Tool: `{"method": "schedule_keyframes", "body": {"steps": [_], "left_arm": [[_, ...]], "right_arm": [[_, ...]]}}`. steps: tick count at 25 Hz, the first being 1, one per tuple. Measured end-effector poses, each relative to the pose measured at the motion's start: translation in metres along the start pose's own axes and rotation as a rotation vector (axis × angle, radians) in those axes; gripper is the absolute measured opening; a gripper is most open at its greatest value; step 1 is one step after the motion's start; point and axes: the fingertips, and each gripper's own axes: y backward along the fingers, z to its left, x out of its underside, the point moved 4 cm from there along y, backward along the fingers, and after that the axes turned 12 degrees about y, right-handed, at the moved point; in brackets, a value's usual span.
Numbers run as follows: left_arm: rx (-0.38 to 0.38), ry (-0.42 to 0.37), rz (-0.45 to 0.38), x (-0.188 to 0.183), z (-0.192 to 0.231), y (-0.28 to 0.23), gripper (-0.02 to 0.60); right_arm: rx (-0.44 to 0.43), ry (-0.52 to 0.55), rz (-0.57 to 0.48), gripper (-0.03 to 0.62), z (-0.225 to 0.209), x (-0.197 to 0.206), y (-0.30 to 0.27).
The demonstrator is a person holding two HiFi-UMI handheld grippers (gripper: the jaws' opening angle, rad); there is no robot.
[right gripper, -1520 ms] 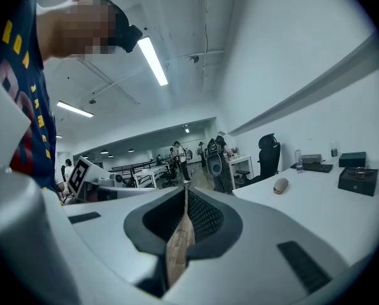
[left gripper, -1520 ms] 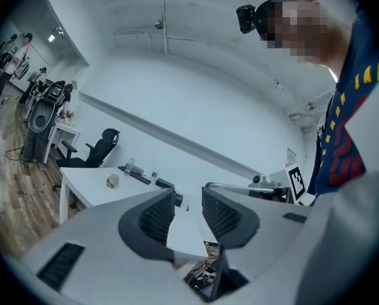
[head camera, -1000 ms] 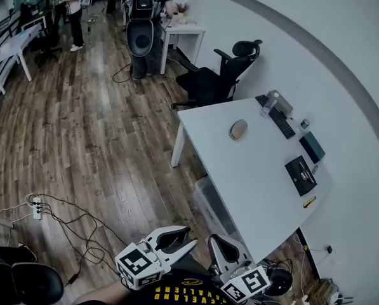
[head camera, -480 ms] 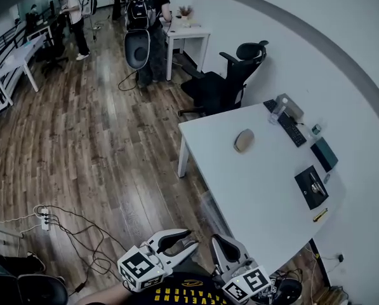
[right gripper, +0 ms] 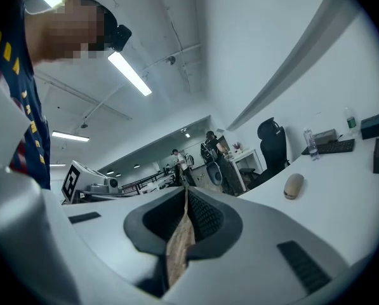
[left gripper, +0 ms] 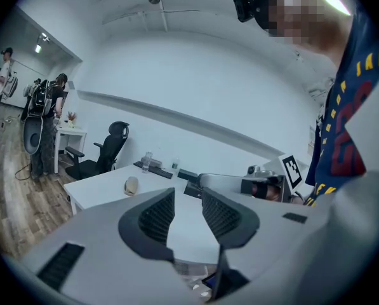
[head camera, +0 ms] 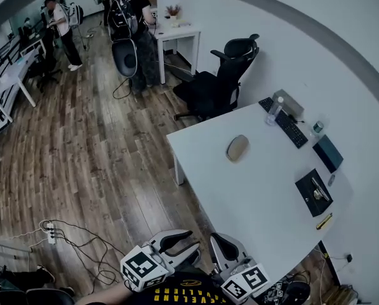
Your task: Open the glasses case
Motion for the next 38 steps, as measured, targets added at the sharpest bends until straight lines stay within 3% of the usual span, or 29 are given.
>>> {"method": "schedule_keyframes", "body": {"steps": [8, 16, 19, 23, 31, 38], "left_arm": [[-0.012, -0.025, 0.043, -0.013, 0.006, -0.032, 0.145], [0.005, -0.013, 0.058, -0.020, 0.019, -0.037, 0.146], [0.050, 0.000, 0.079, -0.020, 0.025, -0.048, 0.144], [0.127, -0.041, 0.104, -0.030, 0.035, -0.059, 0.146], [0.264, -0.032, 0.153, -0.069, 0.083, -0.088, 0.146], [0.354, -0.010, 0.149, -0.107, 0.137, -0.091, 0.145]], "right_arm": [[0.015, -0.045, -0.045, 0.025, -0.036, -0.006, -0.006], [0.041, -0.055, -0.046, 0.025, -0.042, -0.007, -0.016], [0.086, -0.052, -0.039, 0.025, -0.049, -0.006, -0.017], [0.165, -0.051, -0.035, 0.025, -0.058, -0.008, -0.025], [0.329, -0.047, -0.028, 0.025, -0.084, -0.020, -0.065], [0.428, -0.029, -0.038, 0.025, -0.092, -0.027, -0.115]]}}
